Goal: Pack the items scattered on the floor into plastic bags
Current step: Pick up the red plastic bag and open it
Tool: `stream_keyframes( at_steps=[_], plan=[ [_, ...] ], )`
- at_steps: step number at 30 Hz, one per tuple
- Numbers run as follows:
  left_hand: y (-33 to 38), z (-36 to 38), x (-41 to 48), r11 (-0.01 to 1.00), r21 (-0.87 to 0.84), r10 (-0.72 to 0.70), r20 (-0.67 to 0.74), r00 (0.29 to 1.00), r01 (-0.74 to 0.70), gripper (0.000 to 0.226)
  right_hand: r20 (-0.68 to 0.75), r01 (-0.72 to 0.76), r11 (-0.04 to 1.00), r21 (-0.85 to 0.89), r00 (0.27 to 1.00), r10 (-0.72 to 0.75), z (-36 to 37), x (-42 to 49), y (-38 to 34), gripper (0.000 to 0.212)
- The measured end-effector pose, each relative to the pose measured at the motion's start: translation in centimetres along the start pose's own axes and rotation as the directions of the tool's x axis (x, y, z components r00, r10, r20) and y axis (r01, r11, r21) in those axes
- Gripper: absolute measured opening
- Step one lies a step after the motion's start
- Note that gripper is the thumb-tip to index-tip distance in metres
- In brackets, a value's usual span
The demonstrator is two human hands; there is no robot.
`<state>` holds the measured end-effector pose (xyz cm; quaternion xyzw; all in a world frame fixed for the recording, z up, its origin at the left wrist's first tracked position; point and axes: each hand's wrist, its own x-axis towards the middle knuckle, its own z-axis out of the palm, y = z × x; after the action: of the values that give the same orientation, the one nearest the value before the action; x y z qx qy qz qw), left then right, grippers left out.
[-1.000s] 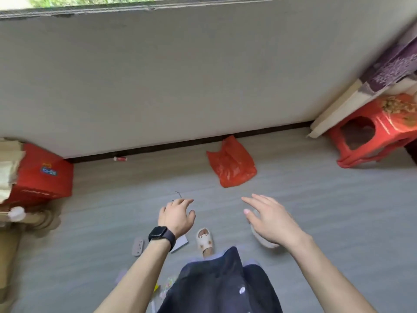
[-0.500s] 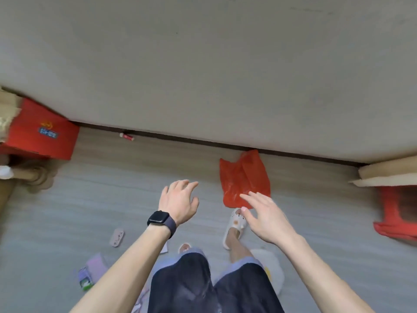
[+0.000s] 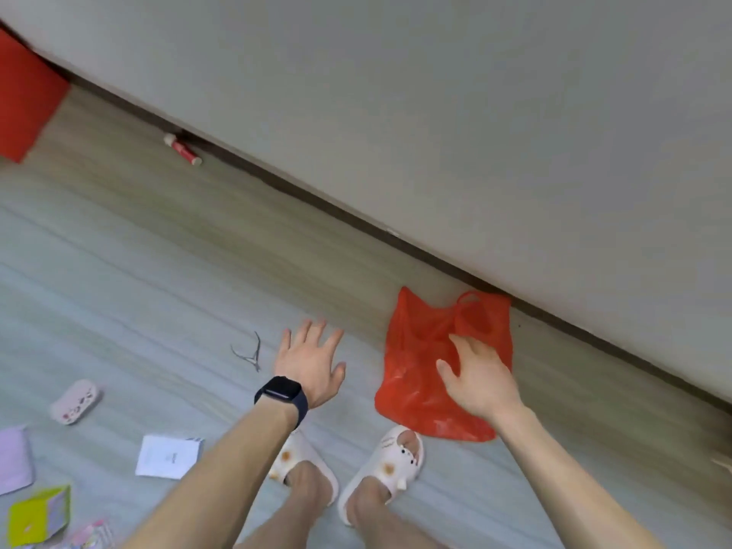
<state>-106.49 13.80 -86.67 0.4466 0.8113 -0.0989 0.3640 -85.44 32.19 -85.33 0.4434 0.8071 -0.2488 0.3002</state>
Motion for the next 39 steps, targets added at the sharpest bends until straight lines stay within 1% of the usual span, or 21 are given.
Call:
stream_keyframes(
  at_steps=[2,5,7,9,12,14,15,16,18,19,20,21,23,24,27,29,32,33,34,36,39],
  plan=[
    [-1.0,4.8,5.0,1.000,0.008,0.016,-0.013,1.000,-0.016,0.065,-0.022,-0.102,0.994,-0.046,0.995,0.101,3.4,6.5,0.8,0.078],
    [-2.8,12.4,12.5,0.999,0.027,0.047,-0.004,0.999,-0.047,0.069,0.007,-0.332,0.943,0.030,0.943,0.332,9.0,15.5,1.6,0.105],
    [-4.0,17.2,16.5,0.999,0.018,0.029,-0.008,1.000,-0.029,0.072,0.043,-0.381,0.922,0.072,0.925,0.378,12.5,20.1,1.8,0.110],
    [-5.2,21.1,19.2,1.000,-0.019,-0.007,-0.040,0.999,0.006,0.074,0.021,-0.300,0.953,0.028,0.954,0.300,15.6,23.2,0.9,0.102],
    [-6.4,24.9,20.8,0.997,-0.070,0.016,-0.170,0.985,-0.029,0.073,-0.161,-0.120,0.992,-0.046,0.981,0.111,18.9,25.3,-2.0,0.092],
    [-6.7,25.6,20.8,0.988,-0.141,0.024,-0.259,0.965,-0.062,0.063,-0.208,-0.023,1.000,0.015,0.978,0.026,20.1,25.6,-4.1,0.094],
    [-6.7,25.4,20.7,0.969,-0.238,-0.004,-0.285,0.958,-0.066,0.061,-0.203,0.033,0.999,0.043,0.979,-0.024,20.6,25.6,-5.1,0.092],
    [-6.6,24.6,20.4,0.923,-0.379,-0.053,-0.291,0.955,-0.064,0.063,-0.185,0.088,0.994,0.069,0.980,-0.074,21.0,25.6,-6.0,0.089],
    [-6.1,22.3,19.6,0.695,-0.716,-0.196,-0.276,0.941,-0.066,0.073,-0.143,0.176,0.974,0.145,0.977,-0.155,21.3,25.2,-7.6,0.080],
    [-5.8,21.2,19.0,0.556,-0.829,-0.268,-0.235,0.934,-0.049,0.078,-0.125,0.203,0.962,0.184,0.975,-0.182,21.3,24.9,-8.2,0.075],
    [-5.5,20.2,18.2,0.487,-0.873,-0.306,-0.172,0.936,-0.001,0.079,-0.120,0.234,0.948,0.216,0.970,-0.212,21.1,24.4,-8.9,0.070],
    [-5.3,19.4,17.4,0.512,-0.858,-0.302,-0.124,0.945,0.051,0.075,-0.130,0.270,0.930,0.249,0.961,-0.244,20.8,23.7,-9.6,0.064],
    [-5.5,18.5,16.0,0.659,-0.741,-0.267,-0.075,0.961,0.125,0.055,-0.204,0.330,0.868,0.371,0.941,-0.270,19.3,22.0,-10.9,0.050],
    [-6.1,18.0,15.2,0.694,-0.704,-0.280,-0.071,0.957,0.150,0.049,-0.251,0.356,0.821,0.445,0.930,-0.268,18.1,20.9,-11.5,0.043],
    [-8.4,15.1,11.5,0.640,-0.731,-0.378,-0.032,0.925,0.236,0.048,-0.390,0.462,0.655,0.598,0.882,-0.265,13.3,16.7,-12.2,0.033],
    [-9.9,12.1,8.2,0.666,-0.685,-0.445,-0.049,0.894,0.294,0.044,-0.481,0.535,0.515,0.670,0.841,-0.247,9.3,12.9,-11.9,0.027],
    [-11.9,8.0,2.8,0.702,-0.618,-0.495,-0.065,0.867,0.354,0.024,-0.637,0.650,0.406,0.642,0.747,-0.189,5.1,7.2,-10.2,0.008],
    [-12.1,6.8,1.1,0.652,-0.686,-0.498,-0.065,0.865,0.324,0.022,-0.678,0.680,0.400,0.614,0.714,-0.173,4.2,5.7,-9.4,0.008],
    [-12.1,5.7,-0.5,0.542,-0.798,-0.501,-0.056,0.864,0.262,0.024,-0.704,0.696,0.405,0.593,0.692,-0.158,3.6,4.4,-8.5,0.017],
    [-11.6,3.9,-3.3,0.237,-0.970,-0.527,-0.084,0.846,0.051,0.024,-0.707,0.679,0.478,0.557,0.690,-0.156,3.2,2.4,-6.7,0.029],
    [-9.2,2.0,-6.8,-0.119,-0.960,-0.603,-0.132,0.787,-0.253,0.026,-0.684,0.598,0.644,0.476,0.713,-0.157,4.2,1.0,-3.9,0.027]
  ],
)
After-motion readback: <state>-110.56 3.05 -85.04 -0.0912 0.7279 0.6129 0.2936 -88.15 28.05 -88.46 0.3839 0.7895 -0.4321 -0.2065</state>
